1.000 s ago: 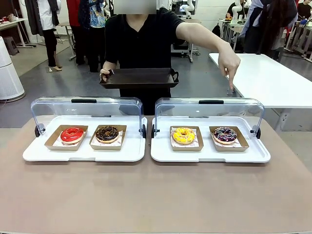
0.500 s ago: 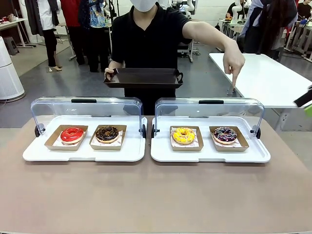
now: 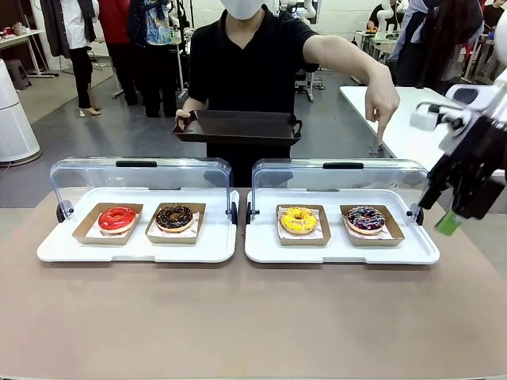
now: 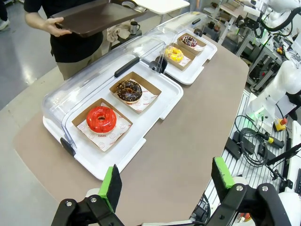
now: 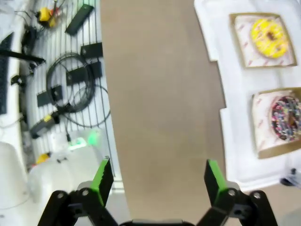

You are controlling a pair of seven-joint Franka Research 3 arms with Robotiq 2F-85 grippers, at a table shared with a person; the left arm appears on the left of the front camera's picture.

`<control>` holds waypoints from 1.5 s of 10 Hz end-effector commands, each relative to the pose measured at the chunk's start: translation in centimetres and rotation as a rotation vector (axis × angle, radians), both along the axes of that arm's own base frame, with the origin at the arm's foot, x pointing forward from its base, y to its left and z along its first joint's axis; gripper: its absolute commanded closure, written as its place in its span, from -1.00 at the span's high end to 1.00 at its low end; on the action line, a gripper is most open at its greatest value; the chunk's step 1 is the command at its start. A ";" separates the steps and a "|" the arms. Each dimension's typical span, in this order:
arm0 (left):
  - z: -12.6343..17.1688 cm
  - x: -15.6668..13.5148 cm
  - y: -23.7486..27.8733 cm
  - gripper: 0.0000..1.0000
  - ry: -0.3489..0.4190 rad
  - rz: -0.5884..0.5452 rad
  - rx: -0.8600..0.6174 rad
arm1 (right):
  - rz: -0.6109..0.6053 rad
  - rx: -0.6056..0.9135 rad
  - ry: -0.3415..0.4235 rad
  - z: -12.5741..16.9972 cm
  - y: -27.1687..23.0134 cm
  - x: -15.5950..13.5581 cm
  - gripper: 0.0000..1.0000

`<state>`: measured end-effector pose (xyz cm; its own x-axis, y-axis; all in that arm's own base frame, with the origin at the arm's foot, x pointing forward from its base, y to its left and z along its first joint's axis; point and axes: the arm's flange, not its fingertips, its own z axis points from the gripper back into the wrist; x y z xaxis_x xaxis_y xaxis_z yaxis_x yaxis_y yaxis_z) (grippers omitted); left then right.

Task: Provide the desired donut to the person.
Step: Pick up and lift the Paper togo box containing the Donut pointed at by the person.

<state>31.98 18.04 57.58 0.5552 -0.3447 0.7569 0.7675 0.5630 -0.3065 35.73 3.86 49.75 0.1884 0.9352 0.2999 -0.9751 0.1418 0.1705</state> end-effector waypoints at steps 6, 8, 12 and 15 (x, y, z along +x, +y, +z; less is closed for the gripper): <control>0.0 -0.1 0.1 1.00 -0.019 -0.007 -0.015 | 0.112 -0.056 -0.047 -3.1 1.8 -0.7 1.00; 0.0 -0.1 0.1 1.00 -0.019 -0.007 -0.015 | 0.112 -0.056 -0.047 -3.1 1.8 -0.7 1.00; 0.0 -0.1 0.1 1.00 -0.019 -0.007 -0.015 | 0.112 -0.056 -0.047 -3.1 1.8 -0.7 1.00; 0.0 -0.1 0.1 1.00 -0.019 -0.007 -0.015 | 0.140 -0.148 -0.063 -5.9 4.4 0.7 1.00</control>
